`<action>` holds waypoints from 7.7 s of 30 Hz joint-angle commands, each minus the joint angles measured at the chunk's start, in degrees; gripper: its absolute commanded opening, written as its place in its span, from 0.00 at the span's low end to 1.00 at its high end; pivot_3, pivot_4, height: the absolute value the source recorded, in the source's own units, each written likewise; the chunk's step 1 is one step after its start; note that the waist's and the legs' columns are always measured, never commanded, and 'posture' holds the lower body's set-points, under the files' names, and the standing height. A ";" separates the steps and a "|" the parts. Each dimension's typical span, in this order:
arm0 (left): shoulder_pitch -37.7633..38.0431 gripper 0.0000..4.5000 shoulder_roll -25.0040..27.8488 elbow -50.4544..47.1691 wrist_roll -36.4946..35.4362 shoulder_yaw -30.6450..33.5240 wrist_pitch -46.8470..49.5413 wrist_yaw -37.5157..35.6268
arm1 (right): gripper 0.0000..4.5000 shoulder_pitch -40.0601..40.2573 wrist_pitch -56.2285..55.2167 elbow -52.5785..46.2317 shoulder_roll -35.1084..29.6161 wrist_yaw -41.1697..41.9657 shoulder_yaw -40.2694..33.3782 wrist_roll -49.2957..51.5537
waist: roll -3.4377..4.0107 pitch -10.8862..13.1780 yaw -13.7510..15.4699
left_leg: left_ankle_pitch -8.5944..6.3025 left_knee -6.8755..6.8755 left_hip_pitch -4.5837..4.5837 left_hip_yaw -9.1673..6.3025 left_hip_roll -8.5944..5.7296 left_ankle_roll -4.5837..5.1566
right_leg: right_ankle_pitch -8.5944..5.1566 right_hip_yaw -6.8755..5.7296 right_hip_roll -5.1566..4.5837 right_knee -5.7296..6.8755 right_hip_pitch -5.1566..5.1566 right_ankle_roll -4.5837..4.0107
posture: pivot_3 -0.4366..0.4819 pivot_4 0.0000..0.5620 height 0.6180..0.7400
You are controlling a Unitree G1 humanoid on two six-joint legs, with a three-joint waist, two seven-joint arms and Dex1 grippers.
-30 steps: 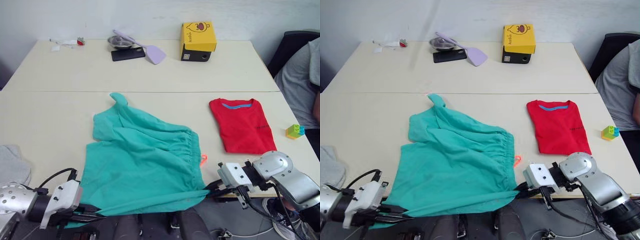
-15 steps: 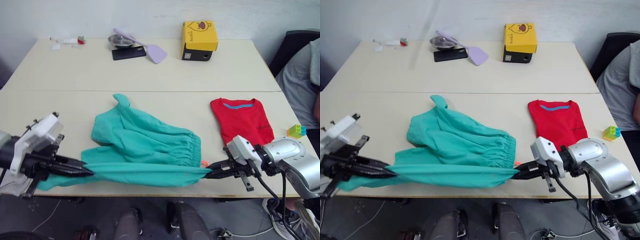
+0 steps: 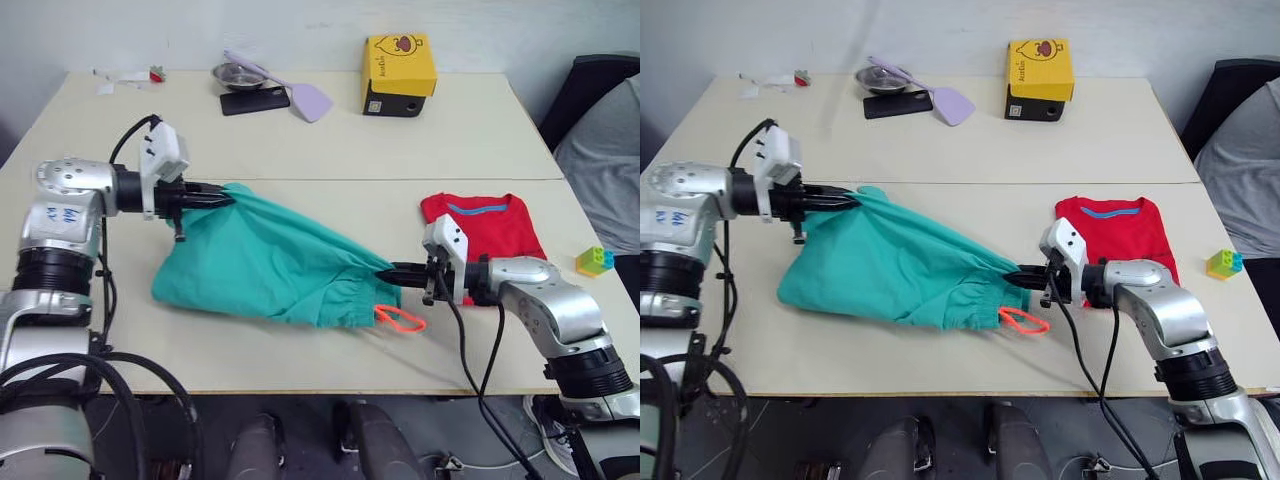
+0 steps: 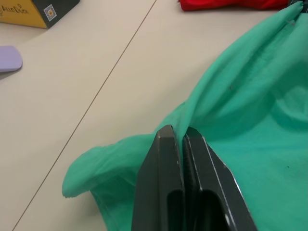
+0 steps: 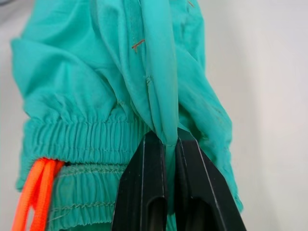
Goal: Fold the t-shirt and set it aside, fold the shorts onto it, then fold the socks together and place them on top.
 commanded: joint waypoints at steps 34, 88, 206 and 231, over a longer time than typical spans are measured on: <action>41.61 1.00 2.07 -29.04 5.34 11.29 -27.31 6.35 | 1.00 7.76 -30.55 -8.72 4.12 -3.18 11.74 -26.70 | -0.09 -0.06 0.21 | -0.22 0.44 0.16 -0.09 0.23 0.25 | 0.10 0.03 0.18 0.50 0.13 -0.10 | 0.48 0.27 1.00; 41.92 0.00 0.35 -50.65 -12.48 4.64 12.48 10.16 | 0.40 8.11 -26.94 -6.49 4.76 6.12 4.42 -2.58 | 0.02 -0.10 0.09 | -0.33 -0.32 1.18 -0.19 0.41 0.04 | 0.03 0.05 0.47 -0.31 1.22 -0.26 | 0.48 0.27 1.00; 32.41 0.00 -21.06 -26.42 2.29 2.91 -1.21 25.81 | 0.00 17.10 -11.20 -24.16 10.64 -59.56 -1.05 7.00 | -0.23 -0.51 0.01 | -0.25 -0.47 0.99 0.03 0.46 0.20 | 0.15 0.54 0.62 -0.56 1.00 0.33 | 0.48 0.27 1.00; 48.45 0.00 -12.64 -47.64 -5.88 17.22 20.16 32.72 | 0.00 -1.10 -20.74 -13.81 12.99 -13.48 21.33 -20.11 | -0.17 -0.46 -0.82 | -0.43 -0.51 1.10 0.14 0.54 -0.02 | -0.01 0.41 0.52 -0.37 0.92 -0.03 | 0.48 0.27 1.00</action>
